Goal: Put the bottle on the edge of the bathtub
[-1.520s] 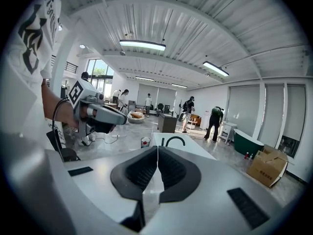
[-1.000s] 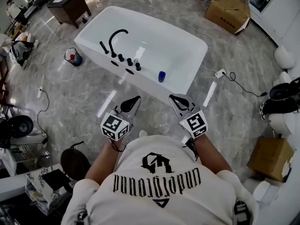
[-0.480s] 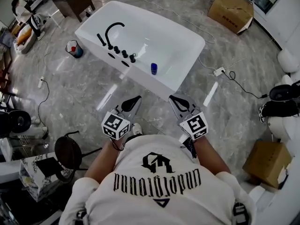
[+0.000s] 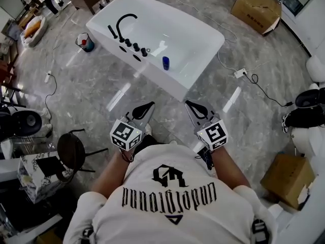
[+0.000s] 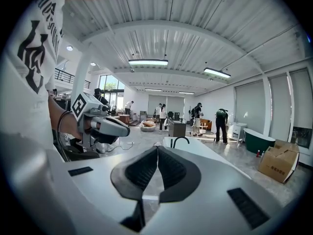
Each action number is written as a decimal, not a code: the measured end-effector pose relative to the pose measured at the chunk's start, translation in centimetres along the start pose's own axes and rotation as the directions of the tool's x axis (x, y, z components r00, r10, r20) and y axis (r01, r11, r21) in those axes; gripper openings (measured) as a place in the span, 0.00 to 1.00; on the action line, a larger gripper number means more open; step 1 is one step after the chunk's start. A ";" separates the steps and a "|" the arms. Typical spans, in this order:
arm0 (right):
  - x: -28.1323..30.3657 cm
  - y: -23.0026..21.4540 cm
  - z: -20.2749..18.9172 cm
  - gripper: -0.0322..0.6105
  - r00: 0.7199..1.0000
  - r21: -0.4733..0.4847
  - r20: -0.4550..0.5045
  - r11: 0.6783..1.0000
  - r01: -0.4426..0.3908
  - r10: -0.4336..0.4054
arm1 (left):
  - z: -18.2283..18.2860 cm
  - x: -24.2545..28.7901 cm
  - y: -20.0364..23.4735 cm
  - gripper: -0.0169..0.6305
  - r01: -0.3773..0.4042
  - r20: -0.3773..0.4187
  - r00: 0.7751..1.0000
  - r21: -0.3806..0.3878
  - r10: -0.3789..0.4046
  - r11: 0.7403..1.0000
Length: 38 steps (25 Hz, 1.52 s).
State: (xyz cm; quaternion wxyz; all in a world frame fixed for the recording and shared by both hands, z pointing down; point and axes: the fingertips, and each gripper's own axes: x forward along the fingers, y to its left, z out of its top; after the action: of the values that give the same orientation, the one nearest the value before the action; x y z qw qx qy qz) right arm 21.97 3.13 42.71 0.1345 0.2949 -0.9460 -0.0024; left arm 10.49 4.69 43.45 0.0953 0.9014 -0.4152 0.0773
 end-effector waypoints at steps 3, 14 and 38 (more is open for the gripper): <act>-0.6 0.6 -0.1 0.08 1.000 0.001 0.006 1.000 -0.009 0.009 | 0.1 -1.0 -0.7 0.05 -0.013 0.001 1.000 0.015 0.013 1.000; -0.3 5.5 1.6 0.08 1.000 0.007 0.023 1.000 0.007 -0.008 | 1.5 -6.4 -0.6 0.05 0.014 0.038 0.999 0.057 -0.016 0.998; 1.8 21.9 6.2 0.08 0.996 0.013 0.060 0.997 0.072 -0.073 | 0.9 -23.6 0.2 0.05 0.105 0.094 0.989 0.108 -0.115 0.989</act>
State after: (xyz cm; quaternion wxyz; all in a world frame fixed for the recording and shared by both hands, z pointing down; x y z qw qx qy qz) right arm 6.76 19.74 39.05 0.1039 0.3295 -0.9384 -0.0110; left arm -4.80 21.65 37.48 0.0320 0.9295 -0.3644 0.0479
